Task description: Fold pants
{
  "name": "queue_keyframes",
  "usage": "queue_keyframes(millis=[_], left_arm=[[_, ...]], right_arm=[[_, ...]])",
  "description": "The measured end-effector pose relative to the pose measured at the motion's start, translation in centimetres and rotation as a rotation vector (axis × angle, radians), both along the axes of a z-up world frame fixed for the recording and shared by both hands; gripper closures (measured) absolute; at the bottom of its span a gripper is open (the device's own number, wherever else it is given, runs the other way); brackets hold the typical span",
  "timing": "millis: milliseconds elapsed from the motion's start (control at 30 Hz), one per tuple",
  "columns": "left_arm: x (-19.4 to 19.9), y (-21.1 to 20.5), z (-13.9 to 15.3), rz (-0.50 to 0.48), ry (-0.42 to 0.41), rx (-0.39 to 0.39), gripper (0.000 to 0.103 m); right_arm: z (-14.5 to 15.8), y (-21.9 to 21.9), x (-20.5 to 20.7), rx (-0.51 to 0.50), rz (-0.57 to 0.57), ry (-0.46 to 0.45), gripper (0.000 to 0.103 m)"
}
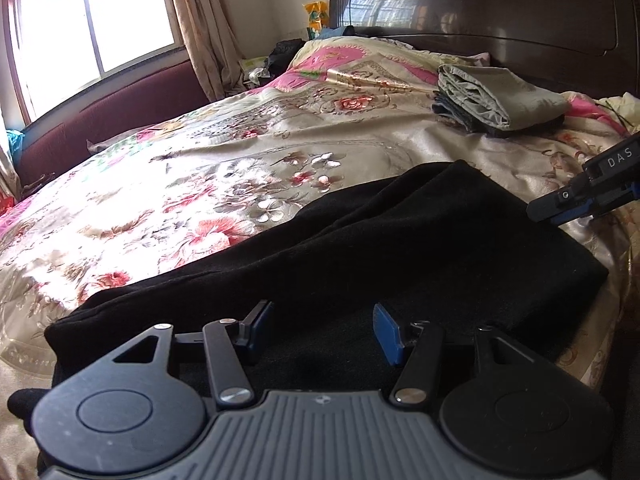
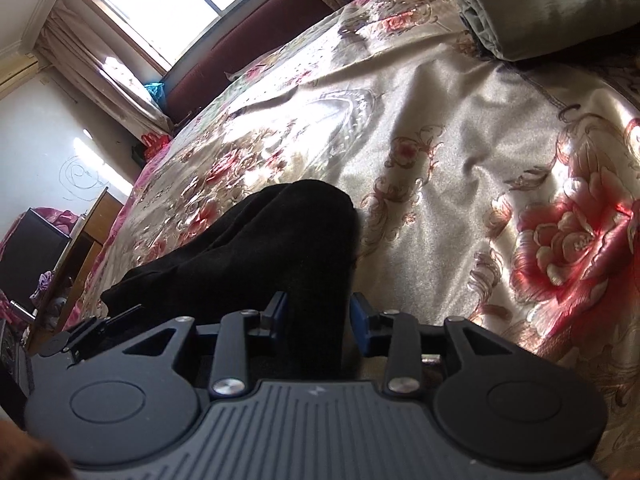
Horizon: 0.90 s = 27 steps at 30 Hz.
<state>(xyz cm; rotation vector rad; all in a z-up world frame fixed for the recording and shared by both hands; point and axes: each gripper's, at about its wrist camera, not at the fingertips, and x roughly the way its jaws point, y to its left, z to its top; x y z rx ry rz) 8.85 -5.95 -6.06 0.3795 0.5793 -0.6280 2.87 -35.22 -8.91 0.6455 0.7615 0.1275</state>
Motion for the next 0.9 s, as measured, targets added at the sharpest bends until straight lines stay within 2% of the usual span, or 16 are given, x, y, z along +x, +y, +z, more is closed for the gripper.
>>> queue_keyframes(millis=[67,133,200,267,367,433,467,533,633,700,767,833,867,900], left_arm=[[-0.2,-0.5,-0.3,-0.029,0.004,-0.001,0.034],[-0.3,-0.9,-0.9,-0.051,0.017,0.016,0.034],[-0.3,-1.0,-1.3,-0.057,0.025,0.026,0.034],[-0.3,-0.7,-1.2,-0.050,0.039,0.020,0.033],[-0.3,-0.4,-0.9,-0.046,0.054,0.012,0.033],[-0.3,-0.4,-1.0,-0.050,0.050,0.018,0.032],[-0.3,-0.4,-1.0,-0.052,0.051,0.022,0.032],[-0.3,-0.6,-0.9,-0.058,0.044,0.036,0.032],[-0.6,-0.4,-0.5,-0.064,0.014,0.063,0.031],[-0.4,0.1,-0.8,-0.064,0.049,0.046,0.028],[0.1,0.0,-1.7,-0.050,0.096,0.007,0.028],[-0.1,-0.4,-2.1,-0.059,0.080,0.008,0.028],[-0.4,-0.5,-2.1,-0.060,0.074,0.006,0.028],[-0.5,-0.4,-2.1,-0.061,0.081,-0.003,0.028]], right_arm=[[-0.5,0.1,0.3,0.024,0.029,0.015,0.059],[-1.2,0.3,1.1,0.018,0.045,0.035,0.059],[-1.9,0.2,1.8,0.077,0.034,0.052,0.057],[-1.4,0.3,1.6,0.105,0.053,0.035,0.058],[-0.9,-0.3,0.6,0.233,0.086,-0.023,0.058],[-1.7,-0.4,1.2,0.179,0.079,0.001,0.061],[-2.5,-0.4,1.9,0.175,0.081,0.025,0.068],[-3.8,-0.3,3.0,0.265,0.059,0.055,0.067],[-1.9,1.3,2.2,0.284,0.089,0.023,0.073],[-1.8,1.6,1.6,0.278,0.108,-0.004,0.076],[-4.0,1.4,2.5,0.260,0.042,0.085,0.074],[-4.3,1.6,2.6,0.304,0.033,0.078,0.067],[-3.8,2.0,2.6,0.292,0.034,0.070,0.065],[-3.2,2.4,2.6,0.275,0.030,0.077,0.075]])
